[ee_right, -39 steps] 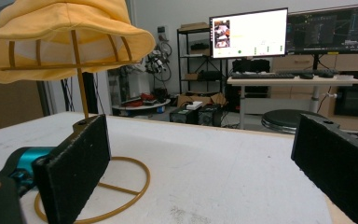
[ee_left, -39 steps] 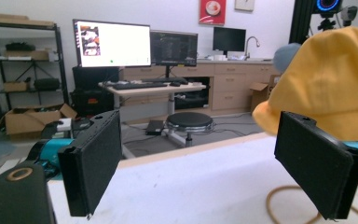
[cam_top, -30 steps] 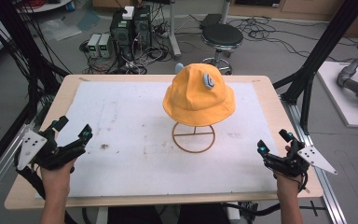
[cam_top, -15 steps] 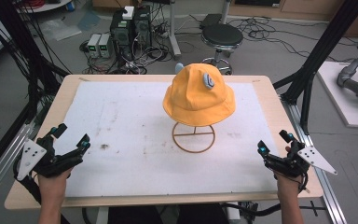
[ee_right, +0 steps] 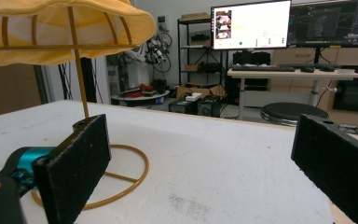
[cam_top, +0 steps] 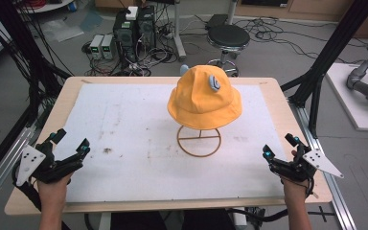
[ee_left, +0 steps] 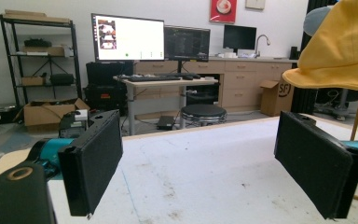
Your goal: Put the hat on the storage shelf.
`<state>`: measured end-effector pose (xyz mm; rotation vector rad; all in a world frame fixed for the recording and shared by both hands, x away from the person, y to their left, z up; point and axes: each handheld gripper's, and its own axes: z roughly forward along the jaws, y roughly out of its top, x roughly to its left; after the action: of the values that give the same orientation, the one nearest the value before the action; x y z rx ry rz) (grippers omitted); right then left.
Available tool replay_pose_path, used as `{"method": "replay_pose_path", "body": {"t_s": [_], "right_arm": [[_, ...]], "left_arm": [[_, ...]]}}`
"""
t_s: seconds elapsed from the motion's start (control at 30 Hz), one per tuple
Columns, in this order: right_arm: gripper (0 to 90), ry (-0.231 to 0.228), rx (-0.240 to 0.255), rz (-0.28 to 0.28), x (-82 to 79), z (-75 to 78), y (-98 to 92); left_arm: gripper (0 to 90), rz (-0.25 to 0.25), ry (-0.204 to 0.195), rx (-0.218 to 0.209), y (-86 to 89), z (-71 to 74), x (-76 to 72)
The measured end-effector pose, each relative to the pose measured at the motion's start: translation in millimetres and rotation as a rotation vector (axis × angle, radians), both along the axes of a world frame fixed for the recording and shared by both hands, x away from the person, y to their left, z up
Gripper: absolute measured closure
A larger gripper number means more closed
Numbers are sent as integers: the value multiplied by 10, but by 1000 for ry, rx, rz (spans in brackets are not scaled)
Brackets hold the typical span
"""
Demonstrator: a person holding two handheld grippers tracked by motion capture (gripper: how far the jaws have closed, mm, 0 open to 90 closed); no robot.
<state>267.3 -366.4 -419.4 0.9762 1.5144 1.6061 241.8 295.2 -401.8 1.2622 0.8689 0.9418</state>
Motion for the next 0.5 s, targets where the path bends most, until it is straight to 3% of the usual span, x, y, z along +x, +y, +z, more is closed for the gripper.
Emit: {"method": "replay_pose_path", "body": {"t_s": [0.5], "right_arm": [[42,6,0,1,14,-9,9]], "left_arm": [[159,6,11,-20,45,-22,2]]}}
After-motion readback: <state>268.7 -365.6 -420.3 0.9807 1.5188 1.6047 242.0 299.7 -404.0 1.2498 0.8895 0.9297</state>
